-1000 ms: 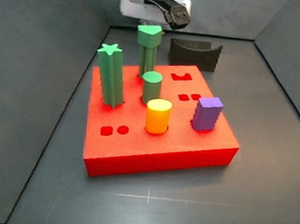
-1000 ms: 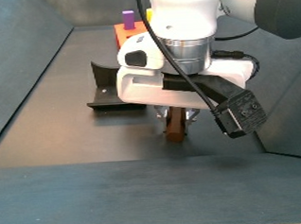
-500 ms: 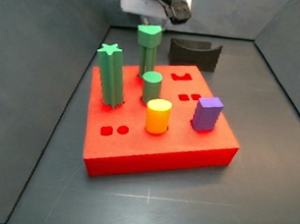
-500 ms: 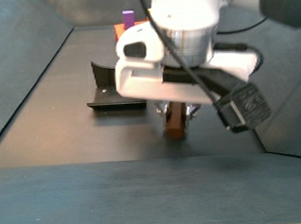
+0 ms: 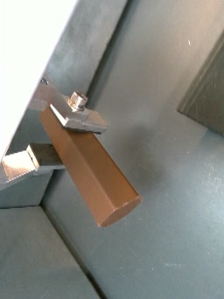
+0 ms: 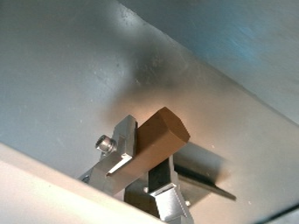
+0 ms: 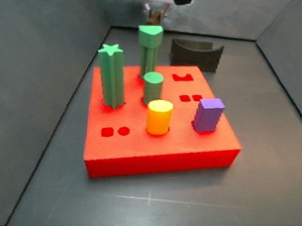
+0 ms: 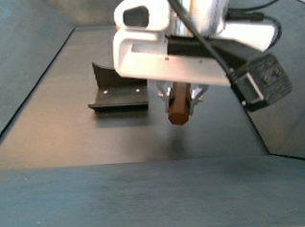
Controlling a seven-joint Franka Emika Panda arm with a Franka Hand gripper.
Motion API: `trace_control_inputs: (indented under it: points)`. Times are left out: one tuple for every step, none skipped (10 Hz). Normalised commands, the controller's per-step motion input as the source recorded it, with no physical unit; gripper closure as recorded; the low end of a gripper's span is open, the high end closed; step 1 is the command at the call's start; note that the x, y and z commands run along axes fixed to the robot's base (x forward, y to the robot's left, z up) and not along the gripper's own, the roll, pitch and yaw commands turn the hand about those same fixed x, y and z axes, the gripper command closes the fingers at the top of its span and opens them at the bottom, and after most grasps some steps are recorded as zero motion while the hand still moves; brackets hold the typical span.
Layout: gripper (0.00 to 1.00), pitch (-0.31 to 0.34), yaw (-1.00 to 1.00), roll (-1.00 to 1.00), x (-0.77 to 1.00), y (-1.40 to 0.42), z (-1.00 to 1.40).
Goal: Pick up the hexagon object. Move up. Place the hexagon object on the fixture. Regrasp the hexagon object. Move to above the board. Insert the hexagon object.
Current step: Place the hexagon object on the fixture.
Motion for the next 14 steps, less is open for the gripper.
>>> trace_control_inputs:
  points:
    - [1.00,0.016,0.01,0.01,-0.01,0.00,1.00]
    - [1.00,0.039,-0.01,0.04,-0.02,0.00,1.00]
    - [1.00,0.051,-0.01,0.05,-0.02,0.00,1.00]
    - [1.00,0.070,-0.01,0.07,-0.02,0.00,1.00]
    - [1.00,0.083,0.00,0.08,-0.02,-0.01,1.00]
    - [1.00,0.087,0.01,0.09,-0.03,-0.01,1.00]
    - [1.00,0.089,0.02,0.10,-0.03,-0.01,1.00]
    - [1.00,0.096,0.03,0.11,-0.03,-0.01,0.90]
    - [1.00,0.100,0.03,0.11,-0.02,-0.02,0.77]
    - [1.00,0.096,0.03,0.10,-0.01,-0.01,0.59]
    - [1.00,0.097,0.03,0.09,-0.01,-0.01,0.49]
    - [1.00,0.100,0.02,0.07,0.00,0.00,0.30]
    - [1.00,0.268,0.74,-0.18,0.49,-1.00,-0.09]
    - [1.00,0.260,0.67,-0.17,0.51,-1.00,-0.13]
